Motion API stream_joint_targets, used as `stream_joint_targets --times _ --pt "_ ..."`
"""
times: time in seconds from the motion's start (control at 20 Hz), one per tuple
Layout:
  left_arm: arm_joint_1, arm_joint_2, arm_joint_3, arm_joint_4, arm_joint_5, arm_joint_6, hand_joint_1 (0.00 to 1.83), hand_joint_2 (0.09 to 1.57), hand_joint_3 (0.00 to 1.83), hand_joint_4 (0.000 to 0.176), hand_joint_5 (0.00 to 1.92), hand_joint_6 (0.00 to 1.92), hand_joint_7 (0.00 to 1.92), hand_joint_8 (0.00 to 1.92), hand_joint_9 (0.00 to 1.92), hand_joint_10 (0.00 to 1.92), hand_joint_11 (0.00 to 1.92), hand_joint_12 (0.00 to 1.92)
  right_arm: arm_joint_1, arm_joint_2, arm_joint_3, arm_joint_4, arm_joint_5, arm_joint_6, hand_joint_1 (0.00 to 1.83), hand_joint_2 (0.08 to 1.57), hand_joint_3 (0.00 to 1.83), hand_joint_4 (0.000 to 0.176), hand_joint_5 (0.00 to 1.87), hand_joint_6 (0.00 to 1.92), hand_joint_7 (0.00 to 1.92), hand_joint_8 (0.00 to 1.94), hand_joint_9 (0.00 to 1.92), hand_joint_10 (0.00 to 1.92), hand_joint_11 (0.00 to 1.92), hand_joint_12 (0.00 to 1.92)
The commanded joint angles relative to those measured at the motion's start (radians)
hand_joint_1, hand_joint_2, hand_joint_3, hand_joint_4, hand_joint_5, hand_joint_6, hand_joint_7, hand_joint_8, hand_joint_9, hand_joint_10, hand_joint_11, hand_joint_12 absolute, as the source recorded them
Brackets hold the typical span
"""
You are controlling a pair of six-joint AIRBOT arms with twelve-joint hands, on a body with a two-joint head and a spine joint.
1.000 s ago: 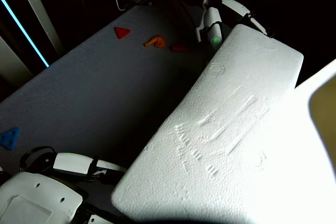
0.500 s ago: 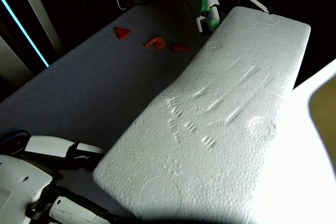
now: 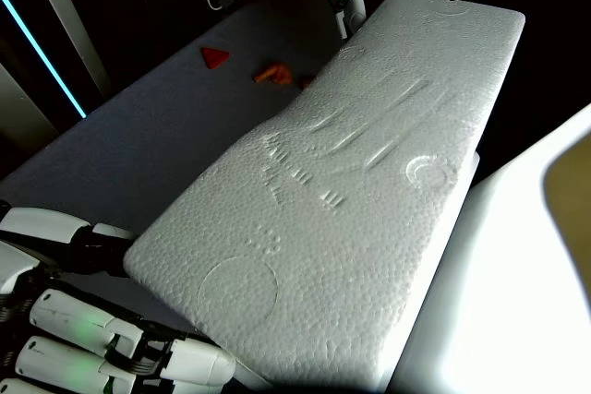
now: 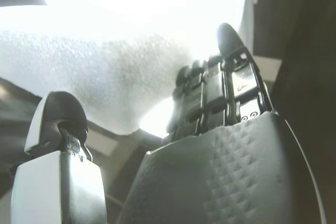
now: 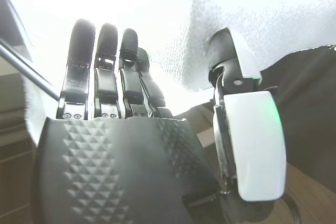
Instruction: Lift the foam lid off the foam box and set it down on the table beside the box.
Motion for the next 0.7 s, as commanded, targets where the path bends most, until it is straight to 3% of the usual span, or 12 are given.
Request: stream_joint_targets --times 0.0,0.05,0.1,0.15,0.2,0.3,0.35,0.4,0.5,0.55,0.65 --pt "-0.003 0.005 -0.017 0.096 -0.147 -0.001 0.48 1.07 0.01 0.024 0.18 0.00 0.07 0.00 0.09 0.04 0.00 1.31 0.001 0.008 -0.015 -0.108 0.107 0.003 0.63 1.25 0.00 0.000 0.00 0.34 0.10 0.28 0.00 0.81 0.00 1.67" --pt "0.007 0.012 -0.028 0.100 -0.153 0.000 0.46 1.09 0.02 0.008 0.17 0.00 0.07 0.00 0.10 0.04 0.00 1.31 -0.007 0.014 -0.024 -0.113 0.108 0.003 0.61 1.24 0.00 0.000 0.00 0.35 0.10 0.26 0.00 0.84 0.00 1.70" --pt "0.020 0.022 -0.046 0.103 -0.157 0.006 0.43 1.10 0.02 0.016 0.15 0.00 0.06 0.00 0.10 0.04 0.00 1.31 -0.018 0.022 -0.037 -0.118 0.114 0.003 0.60 1.24 0.00 0.000 0.00 0.35 0.09 0.26 0.00 0.88 0.00 1.73" --pt "0.033 0.030 -0.061 0.103 -0.163 0.010 0.41 1.11 0.02 0.037 0.15 0.00 0.06 0.00 0.09 0.04 0.00 1.32 -0.030 0.033 -0.053 -0.122 0.125 0.003 0.58 1.24 0.00 0.000 0.00 0.31 0.05 0.25 0.00 0.84 0.00 1.73" --pt "0.040 0.036 -0.071 0.106 -0.164 0.009 0.42 1.12 0.01 0.038 0.14 0.00 0.06 0.00 0.08 0.03 0.00 1.29 -0.039 0.041 -0.065 -0.127 0.129 0.002 0.59 1.25 0.00 0.000 0.00 0.31 0.05 0.24 0.00 0.84 0.00 1.72" --pt "0.055 0.048 -0.092 0.113 -0.164 0.011 0.43 1.12 0.00 0.063 0.14 0.00 0.06 0.00 0.07 0.03 0.00 1.19 -0.056 0.058 -0.088 -0.136 0.135 0.001 0.59 1.23 0.00 0.000 0.00 0.29 0.04 0.23 0.00 0.79 0.00 1.70" --pt "0.069 0.059 -0.109 0.114 -0.169 0.012 0.42 1.12 0.00 0.061 0.14 0.00 0.06 0.00 0.08 0.03 0.00 1.17 -0.069 0.071 -0.104 -0.143 0.135 0.001 0.59 1.23 0.00 0.000 0.00 0.28 0.03 0.22 0.00 0.77 0.00 1.68" --pt "0.077 0.067 -0.119 0.114 -0.173 0.014 0.42 1.11 0.00 0.076 0.14 0.00 0.05 0.00 0.08 0.03 0.00 1.17 -0.074 0.076 -0.111 -0.145 0.137 0.001 0.54 1.22 0.00 0.000 0.00 0.30 0.05 0.22 0.00 0.81 0.00 1.67" --pt "0.099 0.089 -0.149 0.127 -0.174 0.019 0.42 1.12 0.00 0.070 0.13 0.00 0.04 0.00 0.07 0.03 0.00 1.16 -0.097 0.095 -0.136 -0.159 0.138 0.002 0.50 1.20 0.00 0.000 0.00 0.35 0.09 0.22 0.00 0.82 0.00 1.68" --pt "0.108 0.095 -0.157 0.135 -0.174 0.020 0.45 1.13 0.00 0.062 0.12 0.00 0.02 0.00 0.05 0.02 0.00 1.07 -0.108 0.101 -0.144 -0.165 0.138 0.005 0.49 1.21 0.00 0.000 0.00 0.34 0.10 0.21 0.00 0.80 0.00 1.66" --pt "0.117 0.100 -0.165 0.146 -0.169 0.019 0.47 1.13 0.00 0.030 0.12 0.00 0.03 0.00 0.05 0.01 0.00 0.87 -0.131 0.111 -0.158 -0.170 0.138 0.012 0.47 1.24 0.01 0.000 0.00 0.31 0.13 0.15 0.00 0.76 0.00 1.64"
